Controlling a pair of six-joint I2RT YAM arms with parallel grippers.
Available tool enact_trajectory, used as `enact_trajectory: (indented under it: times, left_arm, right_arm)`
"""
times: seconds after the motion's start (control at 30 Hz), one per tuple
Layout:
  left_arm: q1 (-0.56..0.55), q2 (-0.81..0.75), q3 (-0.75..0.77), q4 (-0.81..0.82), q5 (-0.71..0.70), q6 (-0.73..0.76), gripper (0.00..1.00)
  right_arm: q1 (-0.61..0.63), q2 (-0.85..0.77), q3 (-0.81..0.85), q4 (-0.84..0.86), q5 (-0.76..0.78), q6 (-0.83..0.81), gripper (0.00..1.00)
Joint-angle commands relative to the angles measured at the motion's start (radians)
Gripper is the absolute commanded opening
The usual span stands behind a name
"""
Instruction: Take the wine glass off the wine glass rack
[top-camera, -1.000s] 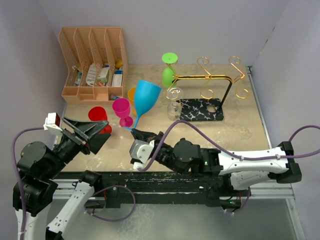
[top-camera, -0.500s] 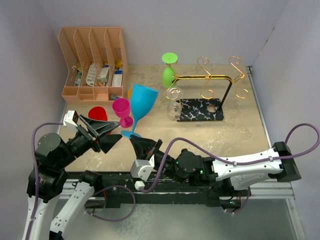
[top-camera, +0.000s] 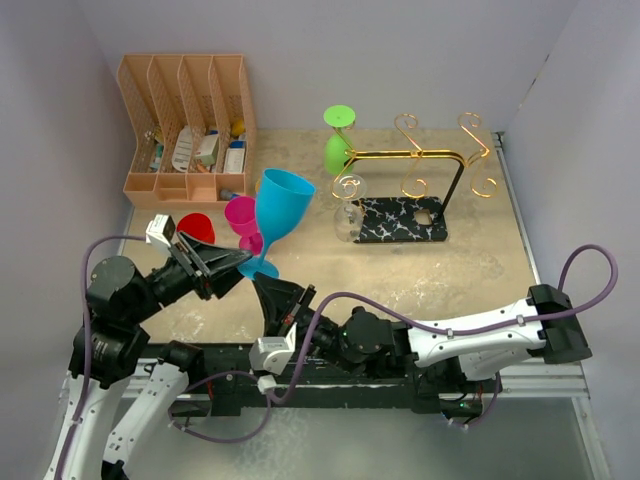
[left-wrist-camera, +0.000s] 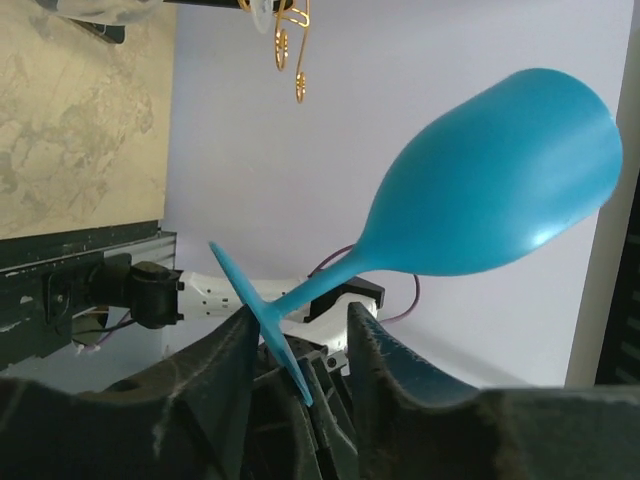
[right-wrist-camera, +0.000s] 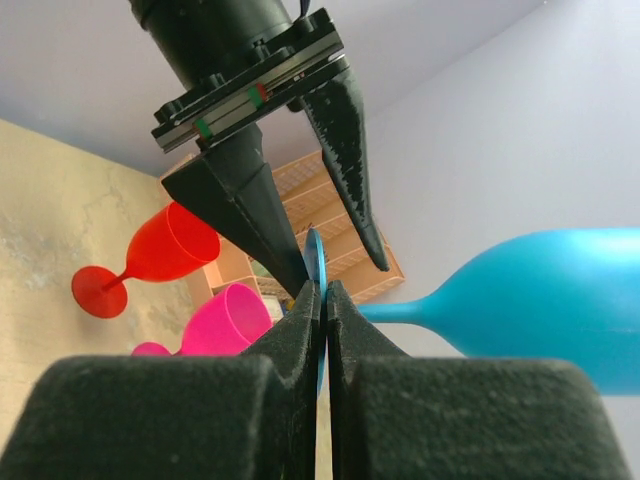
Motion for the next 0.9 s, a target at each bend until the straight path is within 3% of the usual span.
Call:
enact_trajectory:
  times: [0.0,0.07,0.2,0.33,0.4,0.5,0.63,0.73,0.87]
  left_arm:
    - [-0.005,0.008,-0.007,0.113,0.042,0.006,0.32]
    - [-0.003,0.004,-0.017,0.116,0.039,0.006,0.13]
    - [-0.004,-0.004,-0.037,0.138,0.029,0.015,0.01]
    - [-0.004,-0.021,-0.036,0.119,-0.017,0.044,0.00]
    - [-0.003,-0.042,-0.036,0.108,-0.058,0.064,0.00]
    - [-0.003,-0.083,-0.029,0.077,-0.144,0.111,0.00]
    - [-0.004,-0.132,0.007,0.003,-0.262,0.246,0.00]
    - [-0.004,-0.153,0.063,-0.094,-0.347,0.373,0.00]
    - [-0.004,-0.204,0.103,-0.169,-0.422,0.481,0.00]
  right_arm:
    - [0.013,-0.008,-0.005,0.110,-0.010,-0.039,0.00]
    - [0.015,-0.012,-0.010,0.113,-0.007,-0.039,0.00]
    - [0.024,-0.026,-0.018,0.111,0.022,-0.027,0.01]
    - [0.040,-0.071,-0.027,0.063,0.088,0.041,0.31]
    - [0.054,-0.111,-0.027,-0.010,0.137,0.109,0.39]
    - [0.075,-0.191,-0.021,-0.174,0.199,0.258,0.44]
    - [0.075,-0.288,0.035,-0.546,0.253,0.599,0.45]
    - [0.073,-0.315,0.145,-0.779,0.292,0.816,0.47]
    - [0.016,-0.282,0.305,-1.002,0.285,0.976,0.49]
